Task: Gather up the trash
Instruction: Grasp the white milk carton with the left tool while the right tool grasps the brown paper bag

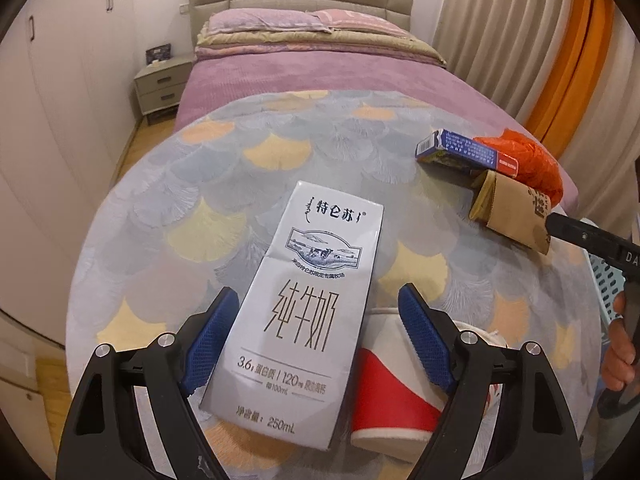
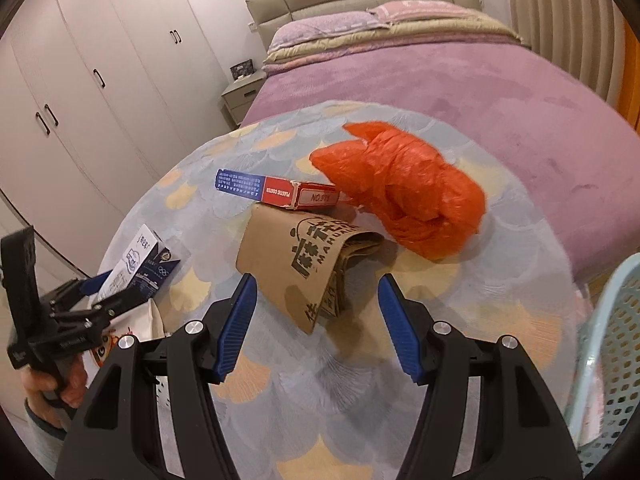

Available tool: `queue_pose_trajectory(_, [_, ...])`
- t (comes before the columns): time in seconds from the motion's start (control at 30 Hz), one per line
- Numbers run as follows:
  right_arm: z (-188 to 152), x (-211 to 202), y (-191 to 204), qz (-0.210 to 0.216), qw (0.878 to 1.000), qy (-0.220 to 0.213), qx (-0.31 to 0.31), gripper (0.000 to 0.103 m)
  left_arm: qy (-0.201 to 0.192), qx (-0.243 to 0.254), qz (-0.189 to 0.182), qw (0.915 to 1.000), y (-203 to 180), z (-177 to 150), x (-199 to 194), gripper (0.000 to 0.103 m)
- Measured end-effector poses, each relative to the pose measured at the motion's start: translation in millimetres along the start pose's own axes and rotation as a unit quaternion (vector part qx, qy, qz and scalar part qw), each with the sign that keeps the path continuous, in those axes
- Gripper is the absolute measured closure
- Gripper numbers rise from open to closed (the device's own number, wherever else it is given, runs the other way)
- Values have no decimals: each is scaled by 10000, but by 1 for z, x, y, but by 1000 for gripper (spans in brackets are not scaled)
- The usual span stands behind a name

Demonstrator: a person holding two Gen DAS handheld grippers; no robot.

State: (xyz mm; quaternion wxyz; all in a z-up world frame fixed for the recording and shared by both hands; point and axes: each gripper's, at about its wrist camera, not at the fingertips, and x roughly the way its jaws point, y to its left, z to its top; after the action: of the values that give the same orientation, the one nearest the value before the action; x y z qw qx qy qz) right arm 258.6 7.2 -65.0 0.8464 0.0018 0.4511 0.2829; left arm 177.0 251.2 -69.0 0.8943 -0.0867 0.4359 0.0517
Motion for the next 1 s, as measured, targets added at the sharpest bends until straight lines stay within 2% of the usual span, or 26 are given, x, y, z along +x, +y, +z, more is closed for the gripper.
queue_pose_trajectory(0.17, [3, 15, 0, 190, 9996, 179, 83, 54, 89, -86, -39, 9999, 1, 0, 8, 42])
queue_pose_trajectory(0.23, [2, 18, 2, 237, 9995, 208, 67, 57, 86, -129, -38, 9999, 2, -1, 10, 46])
queue_pose_trajectory(0.3, [2, 19, 4, 240, 9995, 204, 25, 58, 43, -158, -35, 9999, 2, -1, 9, 46])
queue_pose_trajectory(0.43, [3, 22, 5, 325, 9992, 235, 23, 69, -49, -215, -59, 9997, 2, -2, 5, 47])
queue_pose_trajectory(0.6, [0, 23, 12, 512, 9983, 253, -144, 93, -228, -313, -126, 9992, 2, 1, -5, 47])
queue_pose_trajectory(0.73, [-4, 14, 23, 597, 9976, 119, -329, 98, -452, -322, -144, 9984, -1, 4, -21, 47])
queue_pose_trajectory(1.0, [-21, -20, 23, 632, 9972, -143, -371, 99, -881, -391, -271, 9950, -8, 7, -53, 47])
